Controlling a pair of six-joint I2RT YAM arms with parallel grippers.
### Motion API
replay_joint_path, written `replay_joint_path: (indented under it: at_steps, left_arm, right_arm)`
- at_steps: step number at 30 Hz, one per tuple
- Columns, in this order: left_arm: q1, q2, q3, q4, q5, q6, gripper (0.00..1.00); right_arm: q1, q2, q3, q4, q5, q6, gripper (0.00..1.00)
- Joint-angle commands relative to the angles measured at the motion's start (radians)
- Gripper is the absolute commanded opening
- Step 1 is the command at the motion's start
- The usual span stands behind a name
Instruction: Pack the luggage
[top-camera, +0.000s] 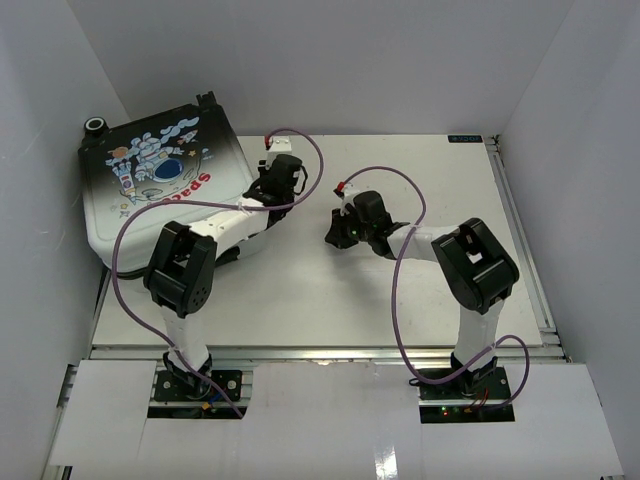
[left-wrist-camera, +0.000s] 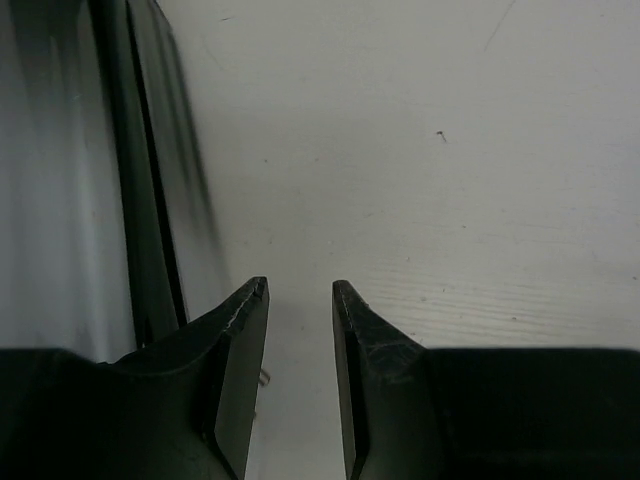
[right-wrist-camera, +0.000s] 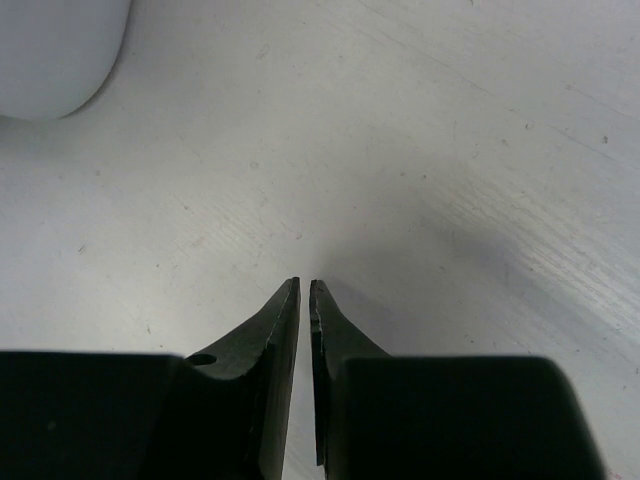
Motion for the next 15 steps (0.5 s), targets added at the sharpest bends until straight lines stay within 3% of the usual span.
replay_joint_path:
  at_steps: [1, 7, 11, 15]
  left_arm:
    - [-0.007, -0.190, -0.055, -0.142, -0.342, -0.015, 0.45]
    - [0.007, -0.343, -0.168, -0.284, -0.417, -0.125, 0.49]
    - [0.012, -0.521, -0.306, -0.288, -0.442, -0.163, 0.50]
    - [0.012, -0.613, -0.337, -0.240, -0.355, -0.125, 0.51]
  right_arm:
    - [-0.006, -0.021, -0.014, 0.019, -0.004, -0.032, 0.15]
    - [-0.006, -0.065, -0.023, 0.016, -0.022, -0.024, 0.14]
    - [-0.006, -0.112, -0.042, 0.012, -0.018, -0.019, 0.14]
    - [-0.005, -0.150, -0.051, -0.036, 0.047, -0.020, 0.15]
